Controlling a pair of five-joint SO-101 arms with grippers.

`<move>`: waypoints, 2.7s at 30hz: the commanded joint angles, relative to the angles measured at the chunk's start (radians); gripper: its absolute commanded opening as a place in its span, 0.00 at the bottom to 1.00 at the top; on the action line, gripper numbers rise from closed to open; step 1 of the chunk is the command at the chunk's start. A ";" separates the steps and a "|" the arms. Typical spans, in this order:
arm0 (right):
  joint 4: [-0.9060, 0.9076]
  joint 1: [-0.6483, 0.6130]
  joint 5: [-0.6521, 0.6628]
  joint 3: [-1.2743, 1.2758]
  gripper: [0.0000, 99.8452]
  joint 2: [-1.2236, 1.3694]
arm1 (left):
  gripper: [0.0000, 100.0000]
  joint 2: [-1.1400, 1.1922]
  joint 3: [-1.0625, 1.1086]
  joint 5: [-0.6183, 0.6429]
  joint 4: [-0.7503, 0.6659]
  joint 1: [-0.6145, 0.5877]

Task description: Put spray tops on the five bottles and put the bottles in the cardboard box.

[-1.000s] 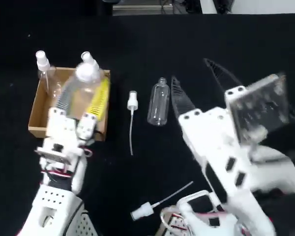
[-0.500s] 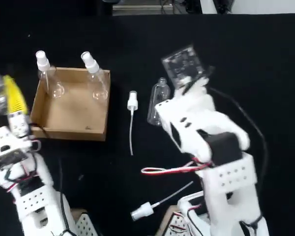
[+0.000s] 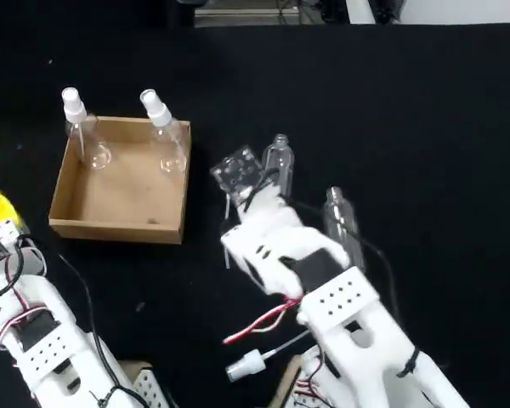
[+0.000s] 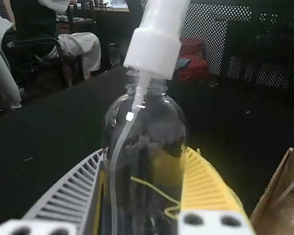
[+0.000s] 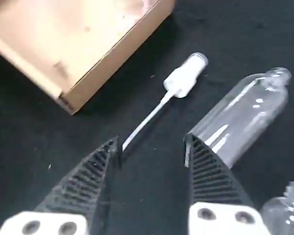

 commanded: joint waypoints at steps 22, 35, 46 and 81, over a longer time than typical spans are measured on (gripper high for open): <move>-0.035 -0.018 -0.006 0.033 0.18 -0.019 | 0.03 0.230 -0.219 0.006 -0.269 -0.058; -0.041 -0.017 -0.006 0.033 0.18 -0.019 | 0.03 0.962 -0.217 0.012 -1.000 -0.148; -0.037 -0.014 -0.005 0.033 0.18 -0.019 | 0.03 1.510 -0.289 0.012 -1.510 -0.200; -0.035 -0.014 0.002 0.028 0.18 -0.019 | 0.03 2.062 -0.768 0.005 -1.545 -0.315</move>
